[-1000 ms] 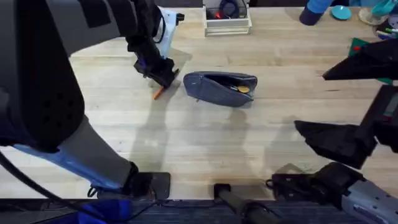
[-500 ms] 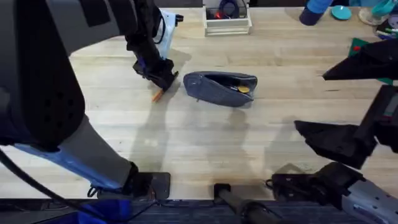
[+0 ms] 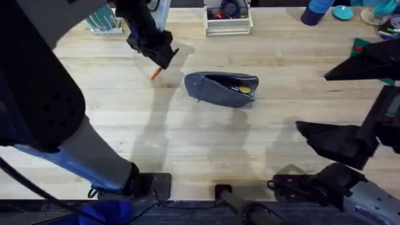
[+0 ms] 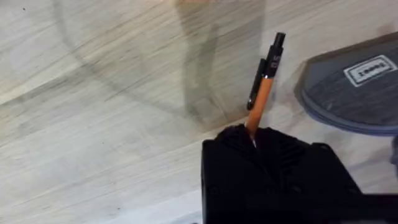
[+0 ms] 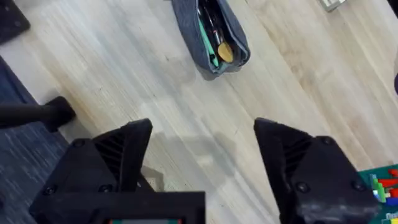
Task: Unzip the bag, pick up the pens from the table one at a time and place them inside, then zip the bag closed.
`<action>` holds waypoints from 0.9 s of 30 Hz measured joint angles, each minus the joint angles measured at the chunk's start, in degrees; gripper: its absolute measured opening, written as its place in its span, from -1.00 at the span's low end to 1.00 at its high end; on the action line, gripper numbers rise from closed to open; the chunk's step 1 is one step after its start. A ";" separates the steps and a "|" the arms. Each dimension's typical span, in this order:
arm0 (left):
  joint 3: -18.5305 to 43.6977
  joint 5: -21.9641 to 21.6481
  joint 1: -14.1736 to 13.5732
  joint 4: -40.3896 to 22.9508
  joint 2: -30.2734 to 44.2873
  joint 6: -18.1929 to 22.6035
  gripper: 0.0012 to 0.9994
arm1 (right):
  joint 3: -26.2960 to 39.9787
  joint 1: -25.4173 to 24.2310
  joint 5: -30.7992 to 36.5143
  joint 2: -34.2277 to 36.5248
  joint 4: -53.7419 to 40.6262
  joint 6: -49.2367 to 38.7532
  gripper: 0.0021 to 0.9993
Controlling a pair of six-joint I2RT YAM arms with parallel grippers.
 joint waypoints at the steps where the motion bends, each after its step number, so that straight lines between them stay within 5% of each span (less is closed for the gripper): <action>1: 1.21 0.39 0.00 -0.87 0.01 0.02 -0.91 | 0.00 0.00 0.00 0.02 0.00 0.00 1.00; 12: 4.18 10.83 -2.58 -3.26 -12.26 5.50 -0.92 | 0.00 0.00 0.00 0.00 0.00 -0.20 1.00; 17: 4.97 12.57 -7.02 -3.43 -17.62 8.90 -0.92 | 0.00 0.00 0.00 -0.01 0.00 -0.61 1.00; 27: 5.05 16.92 -16.32 -3.41 -16.70 19.20 -0.92 | 0.00 0.00 0.00 0.02 0.00 -0.83 1.00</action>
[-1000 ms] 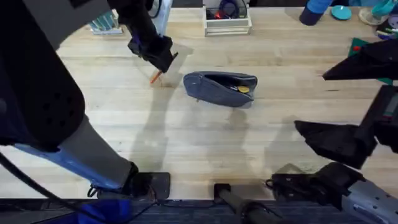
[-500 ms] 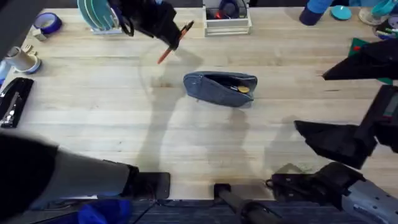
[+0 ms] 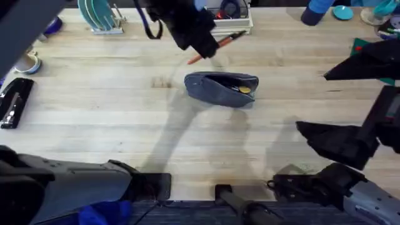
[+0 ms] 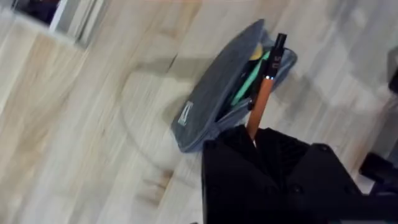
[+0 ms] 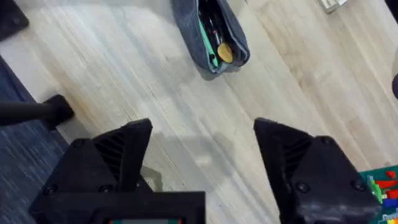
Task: Unzip the bag, pick up the pens from the table one at a time and place them inside, then zip the bag closed.
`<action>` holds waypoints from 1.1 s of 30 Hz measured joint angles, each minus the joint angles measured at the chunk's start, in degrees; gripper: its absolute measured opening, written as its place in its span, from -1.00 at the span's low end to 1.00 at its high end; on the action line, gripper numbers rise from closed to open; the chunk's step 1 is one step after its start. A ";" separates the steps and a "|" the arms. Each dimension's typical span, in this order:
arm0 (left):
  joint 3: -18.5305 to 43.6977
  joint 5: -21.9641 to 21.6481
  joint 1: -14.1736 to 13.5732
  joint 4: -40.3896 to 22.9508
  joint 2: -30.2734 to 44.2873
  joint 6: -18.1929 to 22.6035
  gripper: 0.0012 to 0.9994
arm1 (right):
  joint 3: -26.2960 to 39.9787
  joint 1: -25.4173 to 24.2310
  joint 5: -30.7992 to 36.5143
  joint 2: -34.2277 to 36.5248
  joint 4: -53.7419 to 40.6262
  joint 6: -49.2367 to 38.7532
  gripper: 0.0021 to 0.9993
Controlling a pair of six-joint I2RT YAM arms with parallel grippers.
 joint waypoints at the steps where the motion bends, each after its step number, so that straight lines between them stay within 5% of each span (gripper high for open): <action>1: 0.00 0.45 -0.88 0.00 -0.02 1.72 -0.92 | 0.00 0.00 0.00 0.00 0.00 0.00 1.00; 11: 0.00 4.58 -6.25 -0.03 0.69 16.26 -0.92 | 0.00 0.00 0.00 0.00 0.00 0.00 1.00; 20: 0.00 7.95 -8.14 0.58 9.86 21.85 -0.88 | 0.00 0.00 0.00 0.00 0.00 -0.02 1.00; 33: -0.01 10.41 -8.56 4.81 14.55 24.77 -0.91 | 0.00 0.00 0.02 0.00 0.00 -0.24 1.00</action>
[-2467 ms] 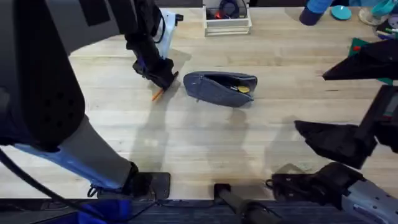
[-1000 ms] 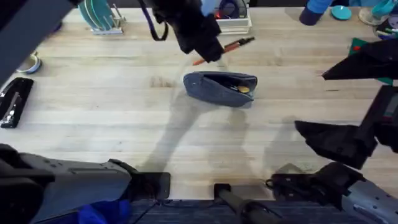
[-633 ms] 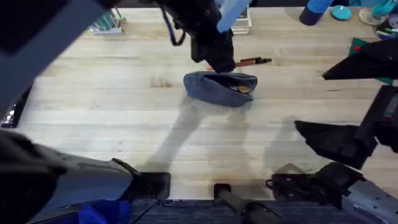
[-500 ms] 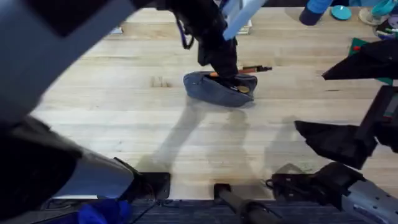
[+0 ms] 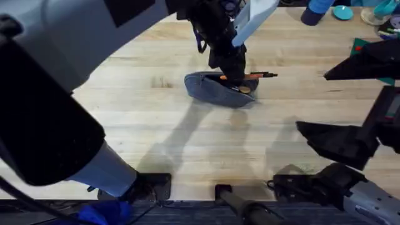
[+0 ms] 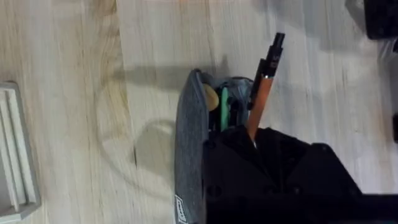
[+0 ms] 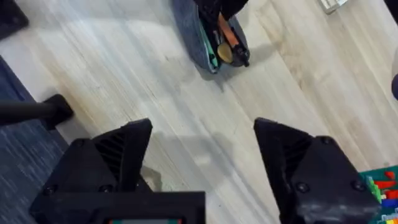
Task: Unzip the bag, pick up the pens from the table one at a time and place them inside, then zip the bag closed.
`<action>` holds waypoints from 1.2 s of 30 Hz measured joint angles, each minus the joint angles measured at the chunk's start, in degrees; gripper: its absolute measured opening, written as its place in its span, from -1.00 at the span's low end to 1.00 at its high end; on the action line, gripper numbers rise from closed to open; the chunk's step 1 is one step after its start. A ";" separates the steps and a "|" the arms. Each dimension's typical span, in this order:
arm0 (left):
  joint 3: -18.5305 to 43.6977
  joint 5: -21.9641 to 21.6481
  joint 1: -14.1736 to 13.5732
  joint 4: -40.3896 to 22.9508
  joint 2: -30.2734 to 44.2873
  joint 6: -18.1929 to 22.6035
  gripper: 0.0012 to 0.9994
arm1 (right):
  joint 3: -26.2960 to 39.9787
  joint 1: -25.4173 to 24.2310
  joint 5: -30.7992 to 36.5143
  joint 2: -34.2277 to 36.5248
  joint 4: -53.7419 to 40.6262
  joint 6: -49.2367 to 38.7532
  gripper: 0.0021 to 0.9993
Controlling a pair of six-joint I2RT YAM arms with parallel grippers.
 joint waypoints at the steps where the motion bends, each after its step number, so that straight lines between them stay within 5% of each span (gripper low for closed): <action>1: -0.01 0.05 0.00 0.06 0.22 0.37 -0.91 | 0.00 0.00 0.00 0.00 0.00 0.00 1.00; 17: -0.01 -0.56 0.00 1.65 5.37 1.81 -0.92 | 0.00 0.00 0.00 0.00 0.00 -0.17 1.00; 30: 0.00 -13.75 -0.49 -0.14 7.49 1.73 -0.90 | 0.00 0.00 0.00 -0.01 0.00 -0.17 1.00; 34: -0.01 -15.15 -0.59 -0.32 7.49 2.00 -0.45 | 0.00 0.00 0.00 0.00 0.00 -0.18 1.00; 36: -0.01 -15.54 -0.59 -0.33 7.49 1.99 0.18 | 0.00 0.00 -0.02 -0.02 0.00 -0.19 1.00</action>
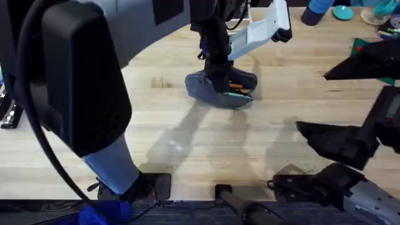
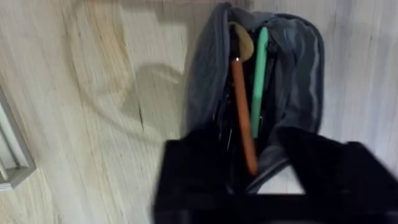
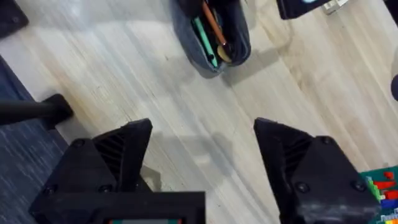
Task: Unzip the bag, pick up the pens from the table one at a time and place them inside, then zip the bag closed.
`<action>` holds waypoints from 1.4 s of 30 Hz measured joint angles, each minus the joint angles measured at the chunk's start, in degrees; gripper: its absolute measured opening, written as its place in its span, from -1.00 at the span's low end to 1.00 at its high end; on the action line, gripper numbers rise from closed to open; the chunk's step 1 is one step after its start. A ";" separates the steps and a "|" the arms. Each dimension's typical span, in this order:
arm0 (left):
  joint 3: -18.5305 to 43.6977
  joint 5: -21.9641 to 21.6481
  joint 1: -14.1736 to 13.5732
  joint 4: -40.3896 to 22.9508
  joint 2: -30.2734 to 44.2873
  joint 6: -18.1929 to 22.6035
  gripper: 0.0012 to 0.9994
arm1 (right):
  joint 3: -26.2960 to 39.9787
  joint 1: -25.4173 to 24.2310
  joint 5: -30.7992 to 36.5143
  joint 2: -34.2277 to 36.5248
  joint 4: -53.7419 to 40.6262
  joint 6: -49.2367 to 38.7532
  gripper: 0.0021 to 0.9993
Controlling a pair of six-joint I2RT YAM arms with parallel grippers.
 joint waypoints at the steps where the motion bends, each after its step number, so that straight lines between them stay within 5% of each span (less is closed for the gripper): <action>1: -0.01 -0.20 0.00 -0.01 0.00 -0.01 0.49 | 0.00 0.00 0.02 0.01 0.00 0.02 1.00; 2: 0.02 -0.46 0.00 -0.02 0.00 0.01 0.80 | 0.00 0.00 0.02 0.02 0.00 0.02 1.00; 4: -0.01 -0.81 0.00 -0.02 0.00 -0.05 0.98 | 0.00 0.00 0.02 0.00 0.00 0.00 1.00; 26: 0.02 -1.17 -0.04 -1.57 -0.69 0.18 0.99 | 0.00 0.00 -0.01 0.02 0.00 0.01 1.00; 34: 0.02 -2.95 0.34 -2.41 -9.31 0.08 0.99 | 0.00 0.00 0.01 -0.01 0.00 -0.01 1.00; 42: 0.02 -3.12 2.52 -2.62 -16.12 -6.92 0.99 | 0.00 0.00 0.02 -0.01 0.00 0.00 1.00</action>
